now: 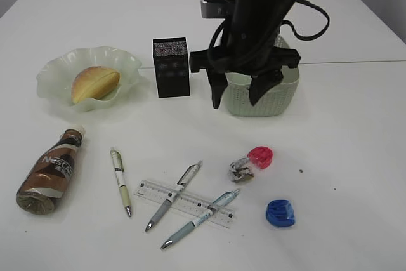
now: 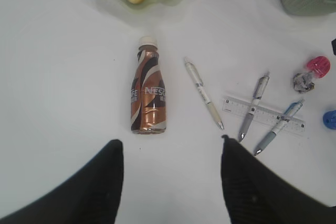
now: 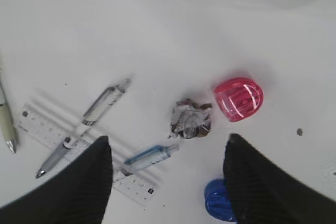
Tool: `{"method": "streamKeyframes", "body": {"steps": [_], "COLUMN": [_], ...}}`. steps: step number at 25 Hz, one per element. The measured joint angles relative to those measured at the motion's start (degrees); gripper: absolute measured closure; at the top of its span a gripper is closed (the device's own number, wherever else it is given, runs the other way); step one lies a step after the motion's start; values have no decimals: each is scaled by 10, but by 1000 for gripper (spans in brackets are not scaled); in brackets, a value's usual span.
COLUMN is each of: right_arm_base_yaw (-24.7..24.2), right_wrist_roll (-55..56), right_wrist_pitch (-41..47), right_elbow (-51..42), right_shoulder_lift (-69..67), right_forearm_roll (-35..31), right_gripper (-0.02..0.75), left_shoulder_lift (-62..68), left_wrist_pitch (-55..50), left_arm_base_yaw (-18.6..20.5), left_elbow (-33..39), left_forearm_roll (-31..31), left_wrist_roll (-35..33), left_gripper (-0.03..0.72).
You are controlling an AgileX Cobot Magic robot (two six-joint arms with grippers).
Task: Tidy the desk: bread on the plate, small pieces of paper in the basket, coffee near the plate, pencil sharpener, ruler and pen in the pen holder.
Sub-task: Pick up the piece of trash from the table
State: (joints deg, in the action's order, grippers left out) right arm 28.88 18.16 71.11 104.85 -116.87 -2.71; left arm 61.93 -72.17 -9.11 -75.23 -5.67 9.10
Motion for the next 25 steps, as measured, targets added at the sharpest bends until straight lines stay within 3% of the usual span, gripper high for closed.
{"method": "streamKeyframes", "body": {"steps": [8,25], "right_arm_base_yaw": [0,2], "right_wrist_roll": [2,-21], "right_wrist_pitch": [-3,-23], "right_elbow": [-80,-84], "right_shoulder_lift": [-2,-67], "right_forearm_roll": [4,-1], "right_gripper": [249,249], "left_shoulder_lift": [0,0], "left_wrist_pitch": [0,0], "left_arm_base_yaw": [0,0], "left_elbow": [0,0], "left_forearm_roll": [-1,-1], "left_wrist_roll": [0,0], "left_gripper": [254,254]}}
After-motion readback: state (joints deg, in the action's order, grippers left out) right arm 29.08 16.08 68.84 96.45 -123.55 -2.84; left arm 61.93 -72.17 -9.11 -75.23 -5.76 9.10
